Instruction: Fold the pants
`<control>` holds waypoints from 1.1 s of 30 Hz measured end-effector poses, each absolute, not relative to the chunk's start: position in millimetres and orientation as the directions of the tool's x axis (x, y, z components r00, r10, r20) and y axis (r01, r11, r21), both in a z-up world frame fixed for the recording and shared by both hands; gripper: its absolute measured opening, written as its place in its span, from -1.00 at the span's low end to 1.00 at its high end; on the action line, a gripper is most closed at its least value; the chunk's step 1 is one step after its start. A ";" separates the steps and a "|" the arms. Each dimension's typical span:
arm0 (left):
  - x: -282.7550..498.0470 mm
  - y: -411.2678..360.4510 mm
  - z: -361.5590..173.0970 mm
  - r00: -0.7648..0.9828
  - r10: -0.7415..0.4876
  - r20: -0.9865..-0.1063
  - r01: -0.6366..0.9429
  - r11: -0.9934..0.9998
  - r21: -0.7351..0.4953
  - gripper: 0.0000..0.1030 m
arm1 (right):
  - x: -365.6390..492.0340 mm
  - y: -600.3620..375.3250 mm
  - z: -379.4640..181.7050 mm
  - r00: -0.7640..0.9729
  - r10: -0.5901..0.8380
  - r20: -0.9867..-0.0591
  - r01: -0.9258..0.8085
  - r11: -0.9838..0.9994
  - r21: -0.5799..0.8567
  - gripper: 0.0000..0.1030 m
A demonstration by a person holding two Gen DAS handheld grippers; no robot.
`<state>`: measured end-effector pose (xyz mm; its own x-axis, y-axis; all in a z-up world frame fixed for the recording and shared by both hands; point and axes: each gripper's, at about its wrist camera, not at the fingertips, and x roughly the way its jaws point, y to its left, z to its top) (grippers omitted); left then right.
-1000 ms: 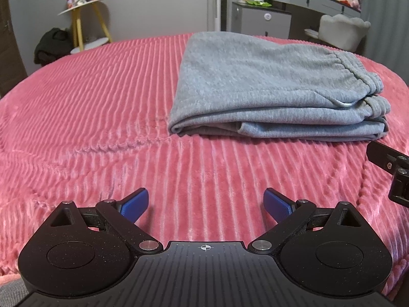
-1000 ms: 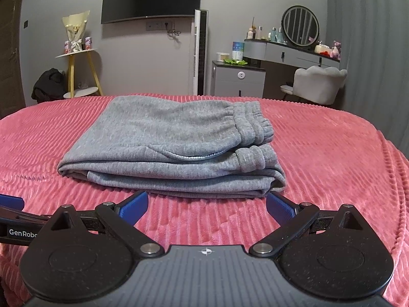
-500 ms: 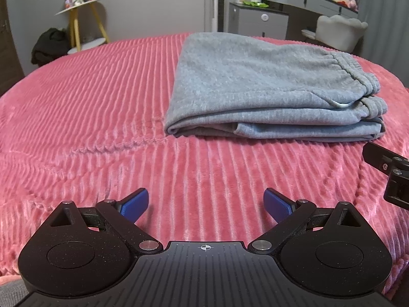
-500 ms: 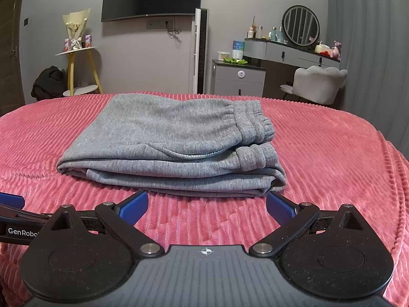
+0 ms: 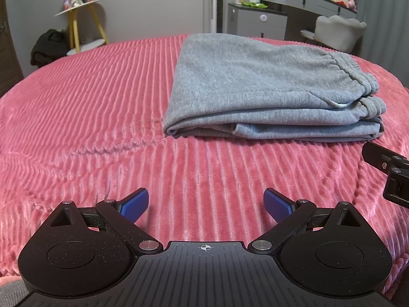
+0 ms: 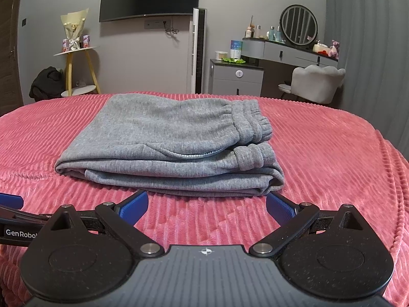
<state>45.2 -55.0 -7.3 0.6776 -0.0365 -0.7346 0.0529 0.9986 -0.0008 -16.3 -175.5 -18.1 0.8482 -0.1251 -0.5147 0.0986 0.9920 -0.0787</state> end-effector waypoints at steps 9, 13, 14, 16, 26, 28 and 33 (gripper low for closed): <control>45.4 -54.8 -7.3 0.677 -0.039 -0.735 0.052 0.999 -0.006 0.93 | -16.9 -175.4 -18.1 0.848 -0.126 -0.515 0.099 0.992 -0.078 0.92; 45.5 -54.5 -7.3 0.677 -0.039 -0.735 0.050 0.999 -0.007 0.93 | -16.5 -175.8 -18.2 0.848 -0.126 -0.516 0.099 0.992 -0.079 0.92; 45.3 -54.7 -7.0 0.677 -0.039 -0.735 0.049 0.999 -0.008 0.93 | -16.5 -175.6 -18.2 0.848 -0.125 -0.515 0.098 0.992 -0.079 0.92; 45.1 -55.1 -6.7 0.678 -0.039 -0.734 0.048 0.999 -0.009 0.93 | -16.6 -175.9 -18.3 0.848 -0.125 -0.516 0.098 0.992 -0.080 0.92; 45.3 -54.8 -7.3 0.677 -0.038 -0.735 0.047 0.999 -0.008 0.93 | -16.5 -175.5 -18.3 0.848 -0.125 -0.515 0.098 0.992 -0.079 0.92; 45.6 -54.8 -7.8 0.675 -0.033 -0.737 0.045 0.999 -0.004 0.93 | -16.7 -175.8 -18.4 0.848 -0.126 -0.515 0.098 0.992 -0.080 0.92; 45.9 -54.9 -8.1 0.676 -0.033 -0.736 0.044 0.999 -0.005 0.93 | -17.3 -175.4 -18.2 0.848 -0.126 -0.515 0.098 0.992 -0.081 0.92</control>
<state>45.9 -54.9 -8.1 0.6757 -0.0331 -0.7364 0.0436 0.9990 -0.0049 -17.3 -175.4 -18.2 0.8476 -0.1257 -0.5155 0.0977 0.9919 -0.0811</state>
